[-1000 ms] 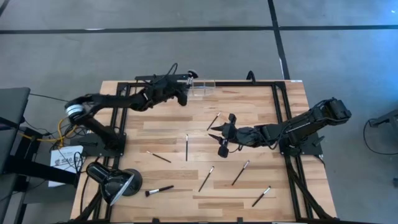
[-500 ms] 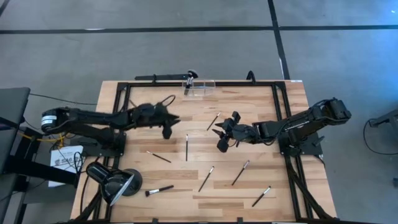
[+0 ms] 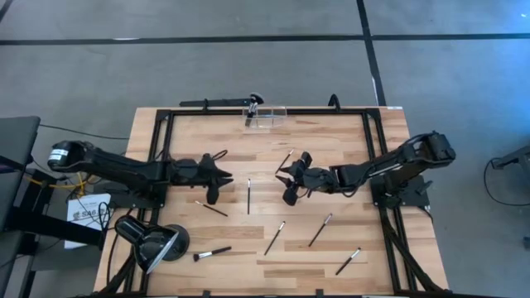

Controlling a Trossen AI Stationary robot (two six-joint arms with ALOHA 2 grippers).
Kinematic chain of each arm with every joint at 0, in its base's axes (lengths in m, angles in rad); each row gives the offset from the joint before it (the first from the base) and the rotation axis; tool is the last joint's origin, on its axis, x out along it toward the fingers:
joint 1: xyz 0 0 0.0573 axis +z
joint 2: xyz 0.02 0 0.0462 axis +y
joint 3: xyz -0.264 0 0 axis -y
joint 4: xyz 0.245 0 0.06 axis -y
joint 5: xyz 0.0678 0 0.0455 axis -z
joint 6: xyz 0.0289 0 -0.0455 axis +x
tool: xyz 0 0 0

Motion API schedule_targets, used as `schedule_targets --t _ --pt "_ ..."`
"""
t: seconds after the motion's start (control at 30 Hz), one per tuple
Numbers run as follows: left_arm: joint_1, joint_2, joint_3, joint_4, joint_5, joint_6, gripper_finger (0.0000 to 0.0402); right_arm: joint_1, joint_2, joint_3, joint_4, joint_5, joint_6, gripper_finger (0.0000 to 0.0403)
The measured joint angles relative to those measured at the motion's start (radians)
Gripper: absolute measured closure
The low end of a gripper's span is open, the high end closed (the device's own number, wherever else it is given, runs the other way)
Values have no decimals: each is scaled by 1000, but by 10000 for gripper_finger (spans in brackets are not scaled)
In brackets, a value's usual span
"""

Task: Sort items
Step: Put the eyeshadow brush into the right section of the transparent organizer

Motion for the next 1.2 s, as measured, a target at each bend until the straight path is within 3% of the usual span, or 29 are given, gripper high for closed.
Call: schedule_targets --t 0.13,0.27,0.5,0.63,0.83,1.03,1.2 --pt "-13 44 -1 77 -93 -5 311 -28 50 12 -9 17 76 285" --pt "15 64 0 199 -96 9 311 -86 70 64 -114 2 204 285" --pt "163 53 0 306 -97 73 311 -209 120 210 -515 -13 408 285" --pt "236 57 -1 303 -19 22 311 -257 190 277 -599 -82 438 285" --pt "247 58 -23 298 127 4 311 -287 271 370 -695 -131 440 285" --pt "243 58 -35 291 151 4 311 -276 245 405 -848 -154 467 285" --pt "240 58 -35 287 181 4 311 -187 178 409 -1082 -221 567 285"
